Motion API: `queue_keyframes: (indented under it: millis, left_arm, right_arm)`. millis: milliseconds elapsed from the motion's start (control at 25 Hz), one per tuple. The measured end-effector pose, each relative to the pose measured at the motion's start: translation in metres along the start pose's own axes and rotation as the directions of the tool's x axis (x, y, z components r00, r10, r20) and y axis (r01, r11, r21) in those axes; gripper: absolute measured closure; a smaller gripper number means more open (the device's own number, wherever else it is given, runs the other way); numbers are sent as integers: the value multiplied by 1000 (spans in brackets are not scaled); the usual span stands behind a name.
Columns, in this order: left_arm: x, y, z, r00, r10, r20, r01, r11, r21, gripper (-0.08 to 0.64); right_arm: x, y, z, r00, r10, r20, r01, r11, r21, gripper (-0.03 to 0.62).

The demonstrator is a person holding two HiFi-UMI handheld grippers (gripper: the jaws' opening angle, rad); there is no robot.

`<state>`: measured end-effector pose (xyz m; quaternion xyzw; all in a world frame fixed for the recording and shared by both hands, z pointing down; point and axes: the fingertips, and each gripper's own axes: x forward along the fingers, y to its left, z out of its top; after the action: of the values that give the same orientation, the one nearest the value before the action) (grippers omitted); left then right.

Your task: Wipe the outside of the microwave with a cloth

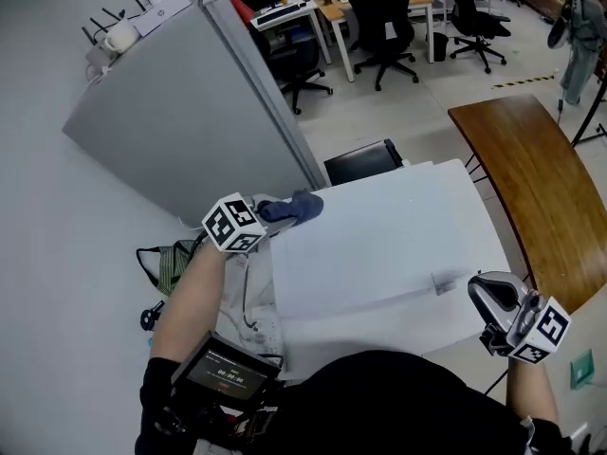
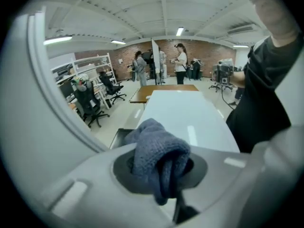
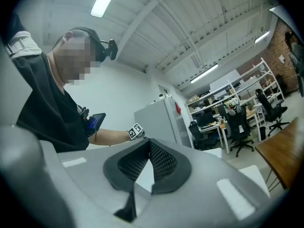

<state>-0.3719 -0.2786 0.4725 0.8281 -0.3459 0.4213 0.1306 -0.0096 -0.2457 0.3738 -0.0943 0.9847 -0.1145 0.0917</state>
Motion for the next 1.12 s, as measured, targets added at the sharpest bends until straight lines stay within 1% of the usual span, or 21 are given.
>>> queue_keyframes:
  millis: [80, 160, 200, 280, 400, 480, 560, 680, 800, 880, 1000, 1040, 1120]
  left_arm:
    - [-25, 3, -48, 999, 34, -5, -34, 998, -49, 502]
    - [-30, 0, -75, 999, 35, 14, -34, 996, -78, 502]
    - [-27, -5, -81, 999, 24, 29, -21, 996, -84, 502]
    - [-13, -12, -81, 999, 3, 53, 1, 996, -85, 502]
    - [4, -14, -62, 998, -4, 65, 9, 997, -76, 502]
    - [21, -20, -41, 999, -20, 45, 22, 998, -51, 502]
    - [49, -32, -8, 998, -49, 29, 49, 999, -22, 502]
    - [108, -48, 63, 997, -78, 21, 77, 997, 23, 502]
    - [169, -65, 141, 995, -102, 18, 100, 992, 81, 502]
    - [202, -77, 181, 992, -125, 15, 123, 985, 120, 502]
    - [231, -92, 219, 988, -157, 13, 152, 971, 185, 502]
    - [233, -95, 225, 986, -165, 24, 157, 968, 197, 502]
    - [220, -97, 225, 982, -175, 69, 159, 968, 194, 502]
  right_arm:
    - [21, 25, -2, 1000, 21, -8, -22, 1000, -9, 588]
    - [35, 45, -6, 1000, 18, -24, -19, 1000, -16, 588]
    - [38, 53, -8, 999, 12, -32, -12, 1000, -16, 588]
    - [38, 63, -10, 999, -1, -41, 1, 1000, -13, 588]
    - [23, 63, -8, 999, -24, -36, 24, 1000, -17, 588]
    - [2, 52, -2, 999, -48, -20, 47, 999, -20, 588]
    - [-27, 34, 4, 997, -71, -5, 70, 997, -16, 588]
    - [-81, 2, 14, 994, -107, 7, 107, 994, -10, 588]
    - [-137, -28, 24, 984, -176, 20, 176, 984, 4, 588]
    - [-167, -40, 26, 974, -225, 17, 225, 974, 9, 588]
    - [-190, -44, 26, 962, -273, 16, 273, 962, 8, 588]
    - [-191, -43, 26, 960, -279, 19, 279, 960, 9, 588]
    - [-181, -37, 25, 963, -269, 22, 269, 963, 9, 588]
